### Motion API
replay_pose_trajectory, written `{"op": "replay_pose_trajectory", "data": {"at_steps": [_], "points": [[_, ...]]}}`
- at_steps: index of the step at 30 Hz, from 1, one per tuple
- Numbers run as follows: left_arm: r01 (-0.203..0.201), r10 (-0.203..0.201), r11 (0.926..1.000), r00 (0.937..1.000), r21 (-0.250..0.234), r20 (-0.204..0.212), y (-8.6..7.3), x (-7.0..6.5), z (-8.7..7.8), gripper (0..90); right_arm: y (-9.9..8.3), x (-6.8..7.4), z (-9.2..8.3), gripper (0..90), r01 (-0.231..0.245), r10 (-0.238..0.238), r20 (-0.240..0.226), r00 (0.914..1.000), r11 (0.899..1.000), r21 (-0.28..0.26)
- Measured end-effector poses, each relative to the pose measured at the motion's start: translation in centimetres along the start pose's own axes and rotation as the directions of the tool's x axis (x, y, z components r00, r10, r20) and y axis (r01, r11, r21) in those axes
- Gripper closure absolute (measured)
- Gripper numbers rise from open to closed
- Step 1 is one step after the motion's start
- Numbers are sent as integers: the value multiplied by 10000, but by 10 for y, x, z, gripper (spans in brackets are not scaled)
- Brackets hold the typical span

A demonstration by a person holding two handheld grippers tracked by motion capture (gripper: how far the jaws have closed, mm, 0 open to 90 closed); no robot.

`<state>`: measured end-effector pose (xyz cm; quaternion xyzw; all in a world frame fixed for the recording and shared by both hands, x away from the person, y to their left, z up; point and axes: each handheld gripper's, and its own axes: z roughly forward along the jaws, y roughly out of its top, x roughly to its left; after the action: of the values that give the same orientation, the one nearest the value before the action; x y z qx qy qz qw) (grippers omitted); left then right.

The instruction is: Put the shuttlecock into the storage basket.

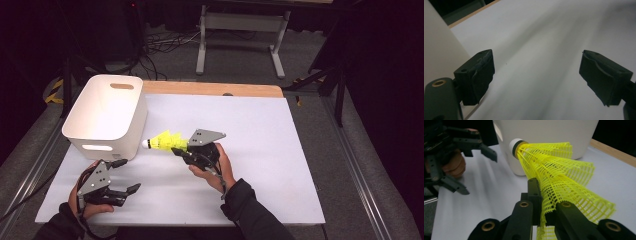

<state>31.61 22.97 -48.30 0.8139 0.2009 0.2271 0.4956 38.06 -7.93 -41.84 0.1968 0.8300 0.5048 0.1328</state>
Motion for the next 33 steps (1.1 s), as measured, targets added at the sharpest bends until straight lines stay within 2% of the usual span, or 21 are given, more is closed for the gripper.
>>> {"op": "replay_pose_trajectory", "data": {"at_steps": [5, 8, 9, 10, 12, 14, 16, 17, 18, 19, 22, 24, 25, 27, 28, 29, 30, 33], "points": [[-136, 136, 9999, 9999, 22, 105, 10, -2, 12, 152, -7, 12, -6, 876, 256, -249, -220, 9994, 9992, 323], [-104, 103, 9999, 9994, 34, 324, 15, -3, 20, 171, -11, 18, -10, 876, 376, -359, -384, 9986, 9983, 441], [-13, 12, 10000, 9988, 26, 493, 16, -3, 23, 190, -12, 20, -11, 876, 413, -393, -432, 9983, 9980, 485], [24, -30, 9999, 9976, 98, 698, 16, -4, 27, 248, -15, 22, -11, 876, 423, -396, -490, 9980, 9976, 548], [-226, 184, 9985, 9964, 497, 830, 16, -7, 35, 306, -22, 25, -7, 876, 384, -340, -571, 9978, 9962, 786], [-472, 402, 9963, 9945, 711, 969, 15, -11, 36, 287, -28, 27, -2, 876, 477, -422, -515, 9978, 9927, 1110], [-764, 681, 9921, 9942, 999, 837, 14, -9, 32, 209, -36, 28, 5, 876, 474, -398, -575, 9976, 9893, 1378], [-450, 373, 9946, 9958, 931, 831, 10, -3, 25, 181, -38, 27, 7, 876, 475, -397, -554, 9977, 9879, 1474], [-109, 18, 9957, 9950, 916, 996, 8, 2, 22, 174, -42, 26, 10, 875, 439, -352, -559, 9978, 9858, 1624], [53, -148, 9957, 9947, 925, 1021, 6, 6, 19, 169, -44, 25, 12, 875, 441, -352, -550, 9979, 9843, 1708], [86, -203, 9944, 9937, 1055, 1106, 4, 9, 21, 184, -45, 21, 17, 863, 472, -356, -603, 9975, 9777, 2047], [-176, 1, 9896, 9925, 1428, 1222, 4, 6, 27, 209, -43, 20, 19, 841, 584, -470, -557, 9973, 9727, 2246], [-275, 58, 9870, 9907, 1584, 1360, 3, 4, 30, 208, -43, 20, 20, 835, 619, -467, -686, 9966, 9687, 2404], [-449, 156, 9808, 9880, 1898, 1535, 2, 1, 34, 233, -42, 19, 20, 802, 779, -626, -697, 9956, 9663, 2453], [-511, 206, 9803, 9871, 1908, 1586, 1, 0, 35, 237, -42, 19, 20, 774, 735, -570, -731, 9957, 9660, 2479], [-430, 86, 9803, 9843, 1929, 1762, 1, 0, 35, 247, -42, 18, 20, 746, 725, -539, -805, 9953, 9656, 2497], [-507, 149, 9783, 9843, 2011, 1759, 1, 0, 36, 291, -42, 16, 20, 705, 715, -529, -801, 9954, 9654, 2506], [-519, 167, 9790, 9843, 1972, 1758, 1, -1, 37, 322, -43, 14, 21, 609, 512, -237, -1075, 9939, 9642, 2601]]}}
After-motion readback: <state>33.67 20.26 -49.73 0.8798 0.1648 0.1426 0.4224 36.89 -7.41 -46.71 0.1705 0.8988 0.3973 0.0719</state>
